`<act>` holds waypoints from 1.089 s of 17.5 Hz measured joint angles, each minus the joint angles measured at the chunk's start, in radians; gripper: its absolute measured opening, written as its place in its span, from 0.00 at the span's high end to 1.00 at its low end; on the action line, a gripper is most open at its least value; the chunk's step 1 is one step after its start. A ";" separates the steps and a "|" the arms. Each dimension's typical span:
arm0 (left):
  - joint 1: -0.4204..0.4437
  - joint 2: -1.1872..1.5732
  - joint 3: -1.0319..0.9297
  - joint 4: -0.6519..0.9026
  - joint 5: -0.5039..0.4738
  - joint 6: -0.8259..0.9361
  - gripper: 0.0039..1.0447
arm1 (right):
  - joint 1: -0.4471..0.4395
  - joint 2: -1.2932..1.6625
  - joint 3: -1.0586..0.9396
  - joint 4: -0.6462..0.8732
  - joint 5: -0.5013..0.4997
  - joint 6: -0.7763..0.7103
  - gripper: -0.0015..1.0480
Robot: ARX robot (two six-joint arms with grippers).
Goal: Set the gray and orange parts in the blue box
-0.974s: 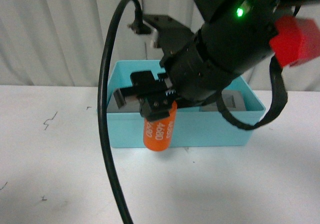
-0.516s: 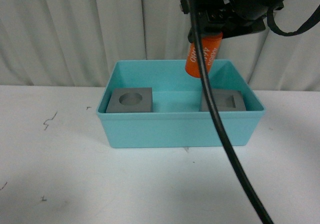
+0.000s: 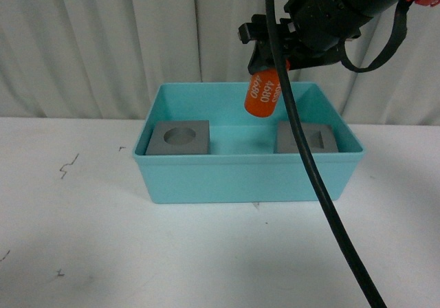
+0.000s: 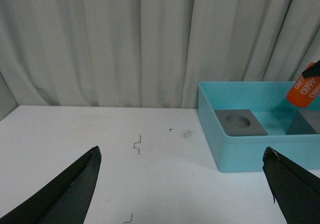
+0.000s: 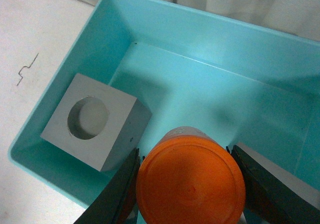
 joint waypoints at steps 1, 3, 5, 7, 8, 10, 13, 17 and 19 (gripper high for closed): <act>0.000 0.000 0.000 0.000 0.000 0.000 0.06 | 0.001 0.020 0.011 -0.002 0.000 0.000 0.54; 0.000 0.000 0.000 0.000 0.000 0.000 0.06 | 0.006 0.045 0.021 -0.006 0.000 0.000 0.54; 0.000 0.000 0.000 0.000 0.000 0.000 0.06 | 0.014 0.080 0.033 -0.008 0.000 0.000 0.54; 0.000 0.000 0.000 0.000 0.000 0.000 0.06 | 0.013 0.105 0.047 -0.004 -0.001 0.000 0.54; 0.000 0.000 0.000 0.000 0.000 0.000 0.06 | 0.013 0.111 0.050 -0.003 -0.001 0.000 0.54; 0.000 0.000 0.000 0.000 0.000 0.000 0.06 | 0.013 0.127 0.055 -0.003 -0.002 0.000 0.54; 0.000 0.000 0.000 0.000 0.000 0.000 0.06 | 0.013 0.165 0.072 -0.004 -0.007 0.001 0.54; 0.000 0.000 0.000 0.000 0.000 0.000 0.06 | 0.013 0.203 0.090 -0.019 -0.006 0.001 0.54; 0.000 0.000 0.000 0.000 0.000 0.000 0.06 | 0.013 0.208 0.092 -0.022 -0.007 0.001 0.54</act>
